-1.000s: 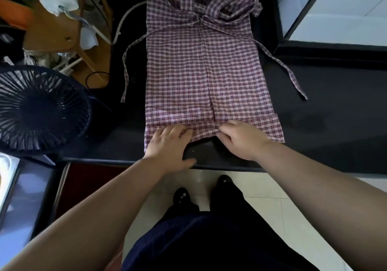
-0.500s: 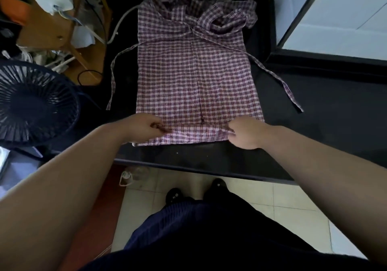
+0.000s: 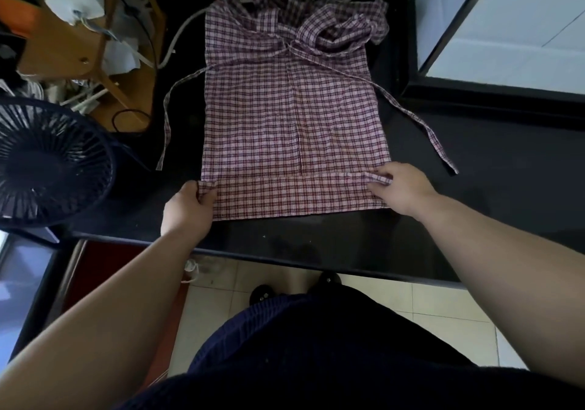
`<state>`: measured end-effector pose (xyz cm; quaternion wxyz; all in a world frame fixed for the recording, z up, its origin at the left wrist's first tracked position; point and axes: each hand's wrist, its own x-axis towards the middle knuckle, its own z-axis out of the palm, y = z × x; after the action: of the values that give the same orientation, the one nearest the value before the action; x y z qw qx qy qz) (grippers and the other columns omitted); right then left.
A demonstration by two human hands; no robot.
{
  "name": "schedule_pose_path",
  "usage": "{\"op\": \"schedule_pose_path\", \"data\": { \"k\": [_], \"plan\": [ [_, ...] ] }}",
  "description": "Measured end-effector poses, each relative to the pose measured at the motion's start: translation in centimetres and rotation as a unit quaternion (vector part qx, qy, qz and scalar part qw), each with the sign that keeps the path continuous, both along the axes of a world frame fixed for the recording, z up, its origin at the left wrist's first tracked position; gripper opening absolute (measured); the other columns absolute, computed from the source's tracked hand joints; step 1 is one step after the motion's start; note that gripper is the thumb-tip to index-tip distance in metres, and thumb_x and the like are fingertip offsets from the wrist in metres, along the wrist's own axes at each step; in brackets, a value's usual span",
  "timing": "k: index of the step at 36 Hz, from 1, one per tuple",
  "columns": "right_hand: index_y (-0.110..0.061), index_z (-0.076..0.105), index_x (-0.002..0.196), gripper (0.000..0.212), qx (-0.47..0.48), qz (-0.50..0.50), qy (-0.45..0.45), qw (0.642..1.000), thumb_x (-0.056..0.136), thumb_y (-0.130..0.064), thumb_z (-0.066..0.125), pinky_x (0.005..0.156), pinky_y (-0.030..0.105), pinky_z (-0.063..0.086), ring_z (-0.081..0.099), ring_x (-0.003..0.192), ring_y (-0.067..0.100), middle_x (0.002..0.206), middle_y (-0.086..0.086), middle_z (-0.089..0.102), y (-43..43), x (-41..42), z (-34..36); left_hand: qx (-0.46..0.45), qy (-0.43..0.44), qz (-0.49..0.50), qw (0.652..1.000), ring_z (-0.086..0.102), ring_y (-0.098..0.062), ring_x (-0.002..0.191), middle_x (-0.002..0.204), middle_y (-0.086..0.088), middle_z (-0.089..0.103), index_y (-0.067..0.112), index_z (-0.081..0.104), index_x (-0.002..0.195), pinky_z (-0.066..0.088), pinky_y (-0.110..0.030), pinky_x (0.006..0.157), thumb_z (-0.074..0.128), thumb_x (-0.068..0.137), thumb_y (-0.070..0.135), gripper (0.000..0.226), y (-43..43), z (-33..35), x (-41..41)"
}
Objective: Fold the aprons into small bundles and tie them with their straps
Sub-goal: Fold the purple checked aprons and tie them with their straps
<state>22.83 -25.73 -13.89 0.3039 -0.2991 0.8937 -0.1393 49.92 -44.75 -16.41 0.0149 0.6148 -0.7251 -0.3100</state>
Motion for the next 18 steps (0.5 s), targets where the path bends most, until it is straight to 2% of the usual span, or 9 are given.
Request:
{"op": "schedule_pose_path", "data": {
  "k": [5,8,10,11,13,15,16,18],
  "plan": [
    [-0.012,0.050,0.097,0.019,0.017,-0.069,0.016,0.997,0.095,-0.030,0.056,0.072,0.030,0.037,0.050,0.085,0.020,0.095,0.003,0.053,1.2,-0.5,-0.2,-0.024,-0.015,0.026,0.999,0.051,-0.026,0.084,0.096,-0.010,0.059,0.007,0.053,0.114,0.038,-0.036,0.065,0.052,0.096,0.040,0.037,0.2,-0.1,0.3],
    [-0.012,0.044,0.099,0.020,0.061,-0.056,0.035,0.996,0.098,-0.031,0.051,0.071,0.033,0.040,0.052,0.085,0.024,0.101,0.010,0.058,1.0,-0.3,-0.6,-0.033,-0.039,0.040,0.998,0.054,-0.033,0.102,0.111,-0.013,0.058,0.008,0.050,0.121,0.040,-0.038,0.068,0.056,0.094,0.042,0.045,0.6,0.0,0.2],
    [-0.010,0.041,0.107,0.026,0.095,-0.053,0.073,0.991,0.097,-0.032,0.050,0.072,0.037,0.043,0.056,0.091,0.029,0.108,0.015,0.057,0.7,0.1,-0.4,-0.080,-0.046,0.039,0.995,0.048,-0.037,0.115,0.127,-0.019,0.049,0.006,0.045,0.127,0.042,-0.045,0.077,0.062,0.091,0.037,0.050,1.2,0.1,0.2],
    [-0.009,0.040,0.115,0.033,0.104,-0.044,0.114,0.987,0.096,-0.033,0.052,0.074,0.040,0.044,0.056,0.097,0.032,0.113,0.016,0.055,0.6,0.3,-0.2,-0.130,-0.041,0.012,0.991,0.044,-0.041,0.118,0.130,-0.022,0.045,0.005,0.045,0.129,0.043,-0.050,0.083,0.066,0.089,0.029,0.051,1.5,0.1,0.3],
    [-0.006,0.043,0.122,0.037,0.101,0.024,0.220,0.970,0.095,-0.028,0.055,0.080,0.042,0.044,0.054,0.104,0.033,0.120,0.016,0.050,0.6,0.7,0.0,-0.225,-0.030,-0.109,0.968,0.046,-0.047,0.112,0.127,-0.025,0.049,0.005,0.054,0.125,0.042,-0.057,0.086,0.069,0.082,0.007,0.045,1.5,-0.5,0.6],
    [-0.010,0.053,0.119,0.028,0.079,0.151,0.272,0.947,0.094,-0.022,0.052,0.087,0.041,0.042,0.053,0.104,0.030,0.119,0.012,0.052,0.4,1.0,0.0,-0.223,-0.008,-0.243,0.944,0.054,-0.045,0.104,0.121,-0.019,0.059,0.010,0.066,0.117,0.046,-0.057,0.083,0.062,0.075,-0.009,0.046,1.3,-1.0,0.7],
    [-0.014,0.056,0.120,0.029,0.066,0.207,0.253,0.943,0.096,-0.027,0.049,0.095,0.040,0.040,0.051,0.109,0.028,0.124,0.009,0.053,0.2,1.2,0.0,-0.198,0.005,-0.291,0.936,0.059,-0.043,0.102,0.118,-0.016,0.063,0.011,0.070,0.114,0.048,-0.055,0.083,0.059,0.073,-0.012,0.049,1.2,-1.1,0.7],
    [-0.021,0.048,0.136,0.050,0.074,0.250,0.139,0.955,0.096,-0.051,0.040,0.114,0.042,0.021,0.036,0.133,0.025,0.145,0.004,0.039,-0.1,1.9,0.1,-0.164,0.012,-0.325,0.931,0.062,-0.040,0.101,0.118,-0.013,0.065,0.010,0.071,0.114,0.049,-0.053,0.086,0.060,0.073,-0.014,0.049,1.3,-0.6,0.4]
  ]
}}
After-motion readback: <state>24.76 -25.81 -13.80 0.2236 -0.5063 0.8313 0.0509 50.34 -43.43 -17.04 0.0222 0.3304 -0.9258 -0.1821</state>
